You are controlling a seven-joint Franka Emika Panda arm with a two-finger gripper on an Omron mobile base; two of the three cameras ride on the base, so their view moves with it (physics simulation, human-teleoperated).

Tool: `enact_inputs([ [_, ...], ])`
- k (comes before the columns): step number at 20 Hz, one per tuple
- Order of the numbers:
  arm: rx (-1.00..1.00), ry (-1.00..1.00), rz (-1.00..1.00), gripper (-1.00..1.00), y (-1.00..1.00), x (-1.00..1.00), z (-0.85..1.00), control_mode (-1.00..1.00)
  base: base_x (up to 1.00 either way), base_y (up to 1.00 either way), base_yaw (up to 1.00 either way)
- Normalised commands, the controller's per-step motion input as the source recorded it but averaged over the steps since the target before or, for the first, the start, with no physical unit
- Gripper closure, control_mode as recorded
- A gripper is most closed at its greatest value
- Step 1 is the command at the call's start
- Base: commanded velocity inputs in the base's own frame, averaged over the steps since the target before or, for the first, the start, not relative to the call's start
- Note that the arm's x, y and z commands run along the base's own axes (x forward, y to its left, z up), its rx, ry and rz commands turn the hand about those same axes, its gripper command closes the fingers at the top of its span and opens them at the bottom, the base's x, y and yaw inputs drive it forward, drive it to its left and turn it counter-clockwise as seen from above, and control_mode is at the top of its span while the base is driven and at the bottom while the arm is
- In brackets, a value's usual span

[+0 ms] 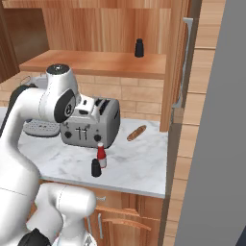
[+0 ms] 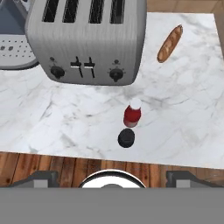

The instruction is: Pick the ketchup and shaker from the counter and place them in the cabinet.

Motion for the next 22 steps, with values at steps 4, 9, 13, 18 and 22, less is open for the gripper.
enact_inputs([
  [4,0.05,-0.05,0.00,-1.00,0.00,-0.36,-0.42,-1.00,0.00,0.00,0.00],
  [9,0.00,-0.01,0.00,-1.00,-0.01,-0.15,-0.30,-1.00,0.00,0.00,0.00],
  [13,0.00,0.00,0.00,-1.00,-0.02,-0.01,-0.21,-1.00,0.00,0.00,0.00],
  [18,0.00,0.00,0.00,-1.00,-0.05,0.00,-0.21,-1.00,0.00,0.00,0.00],
  [22,0.00,0.00,0.00,-1.00,-0.07,0.00,-0.29,-1.00,0.00,0.00,0.00],
])
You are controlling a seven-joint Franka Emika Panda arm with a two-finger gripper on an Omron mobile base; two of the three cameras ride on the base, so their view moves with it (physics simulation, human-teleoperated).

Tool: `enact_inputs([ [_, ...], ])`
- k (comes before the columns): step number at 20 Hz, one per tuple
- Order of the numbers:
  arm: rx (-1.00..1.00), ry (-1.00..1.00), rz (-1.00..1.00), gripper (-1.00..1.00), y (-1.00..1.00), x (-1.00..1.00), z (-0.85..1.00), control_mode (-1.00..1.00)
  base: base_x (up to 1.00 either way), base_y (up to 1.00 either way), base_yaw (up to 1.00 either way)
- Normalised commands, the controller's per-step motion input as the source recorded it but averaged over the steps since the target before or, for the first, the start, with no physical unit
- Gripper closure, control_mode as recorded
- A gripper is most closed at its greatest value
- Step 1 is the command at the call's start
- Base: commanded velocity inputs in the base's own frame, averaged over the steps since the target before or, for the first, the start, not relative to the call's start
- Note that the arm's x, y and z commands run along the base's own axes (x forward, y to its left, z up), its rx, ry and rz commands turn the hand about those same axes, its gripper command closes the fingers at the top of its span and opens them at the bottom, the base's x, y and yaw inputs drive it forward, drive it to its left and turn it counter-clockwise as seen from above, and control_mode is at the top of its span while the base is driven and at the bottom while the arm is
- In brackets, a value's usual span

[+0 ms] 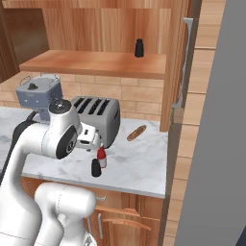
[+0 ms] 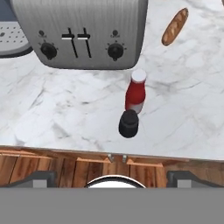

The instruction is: Pick the ketchup and shaker from the counter and place them in the cabinet.

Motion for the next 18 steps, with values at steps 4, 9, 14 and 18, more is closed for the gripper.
enact_inputs([
  [4,0.00,0.00,0.00,-1.00,-0.05,0.00,-0.35,-1.00,0.00,0.00,0.00],
  [9,0.00,0.00,0.00,-1.00,-0.01,0.00,-0.35,-1.00,0.00,0.00,0.00],
  [14,0.00,0.00,0.00,-1.00,0.00,0.00,-0.37,-1.00,0.00,0.00,0.00],
  [18,0.00,0.00,0.00,-1.00,-0.01,0.00,-0.33,-1.00,0.00,0.00,0.00],
])
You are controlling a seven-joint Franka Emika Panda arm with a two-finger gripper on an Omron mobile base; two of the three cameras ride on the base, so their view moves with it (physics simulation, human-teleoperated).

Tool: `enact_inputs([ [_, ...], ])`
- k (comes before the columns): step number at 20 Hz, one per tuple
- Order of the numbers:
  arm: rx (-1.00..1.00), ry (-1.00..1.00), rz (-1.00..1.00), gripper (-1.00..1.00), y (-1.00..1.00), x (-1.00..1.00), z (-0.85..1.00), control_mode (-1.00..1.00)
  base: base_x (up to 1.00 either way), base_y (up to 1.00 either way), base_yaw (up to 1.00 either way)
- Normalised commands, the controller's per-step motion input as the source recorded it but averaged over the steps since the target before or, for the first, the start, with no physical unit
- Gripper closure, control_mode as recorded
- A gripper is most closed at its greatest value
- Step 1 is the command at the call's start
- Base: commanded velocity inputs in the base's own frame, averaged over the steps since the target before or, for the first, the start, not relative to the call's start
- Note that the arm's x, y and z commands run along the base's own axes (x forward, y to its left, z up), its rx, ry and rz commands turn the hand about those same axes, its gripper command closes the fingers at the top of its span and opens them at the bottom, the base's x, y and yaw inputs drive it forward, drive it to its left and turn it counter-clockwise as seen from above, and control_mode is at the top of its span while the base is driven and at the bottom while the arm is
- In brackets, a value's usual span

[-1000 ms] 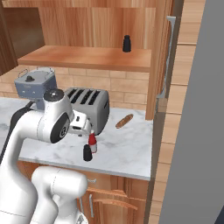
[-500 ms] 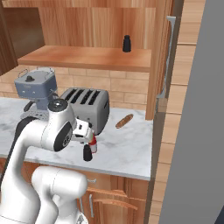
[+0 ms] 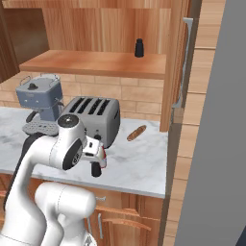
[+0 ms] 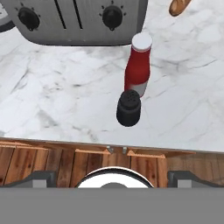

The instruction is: Pick the ketchup and shaker from the counter and place them in the cabinet.

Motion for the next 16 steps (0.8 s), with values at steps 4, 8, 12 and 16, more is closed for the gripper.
enact_inputs([
  [4,0.00,0.00,0.00,-1.00,-0.08,0.00,-0.23,-1.00,0.00,0.00,0.00],
  [8,0.00,0.00,0.00,-1.00,-0.06,0.04,-0.25,-1.00,0.00,0.00,0.00],
  [12,0.01,0.00,0.00,-1.00,-0.03,0.13,-0.29,-1.00,0.00,0.00,0.00],
  [16,0.00,0.00,0.00,-1.00,0.00,0.18,-0.33,-1.00,0.00,0.00,0.00],
])
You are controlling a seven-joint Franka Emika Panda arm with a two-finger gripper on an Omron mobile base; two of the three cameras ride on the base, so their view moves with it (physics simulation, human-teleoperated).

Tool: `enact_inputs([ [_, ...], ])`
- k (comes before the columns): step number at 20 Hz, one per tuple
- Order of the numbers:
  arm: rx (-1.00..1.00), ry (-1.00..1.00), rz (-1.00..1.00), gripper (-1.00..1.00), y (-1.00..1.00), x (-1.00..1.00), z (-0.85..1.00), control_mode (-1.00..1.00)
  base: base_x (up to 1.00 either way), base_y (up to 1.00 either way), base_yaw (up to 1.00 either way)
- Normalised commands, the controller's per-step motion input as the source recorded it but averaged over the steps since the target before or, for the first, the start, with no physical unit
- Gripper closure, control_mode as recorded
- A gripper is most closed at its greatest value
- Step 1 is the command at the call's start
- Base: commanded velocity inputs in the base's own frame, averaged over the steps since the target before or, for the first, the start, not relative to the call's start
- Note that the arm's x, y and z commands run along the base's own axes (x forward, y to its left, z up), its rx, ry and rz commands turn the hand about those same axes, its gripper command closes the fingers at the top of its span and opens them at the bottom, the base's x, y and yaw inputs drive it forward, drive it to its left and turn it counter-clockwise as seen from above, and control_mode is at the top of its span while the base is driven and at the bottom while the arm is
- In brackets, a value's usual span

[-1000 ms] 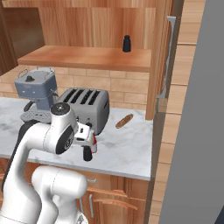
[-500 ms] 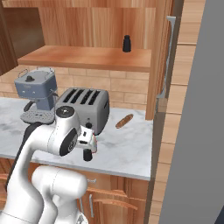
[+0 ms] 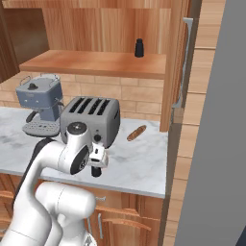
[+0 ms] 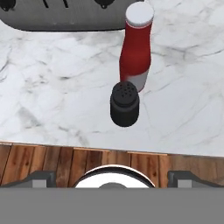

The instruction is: Pick the ketchup and shaker from the counter and place them in the cabinet.

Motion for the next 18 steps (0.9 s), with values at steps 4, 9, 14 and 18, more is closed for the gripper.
enact_inputs([
  [4,0.00,0.00,0.00,-1.00,0.00,0.26,-0.27,-1.00,0.00,0.00,0.00],
  [9,0.00,0.00,0.00,-1.00,0.00,0.27,-0.25,-1.00,0.00,0.00,0.00],
  [14,0.01,0.00,0.00,-1.00,0.00,0.18,-0.26,-1.00,0.00,0.00,0.00],
  [18,0.03,0.00,0.00,-1.00,0.00,0.06,-0.39,-1.00,0.00,0.00,0.00],
])
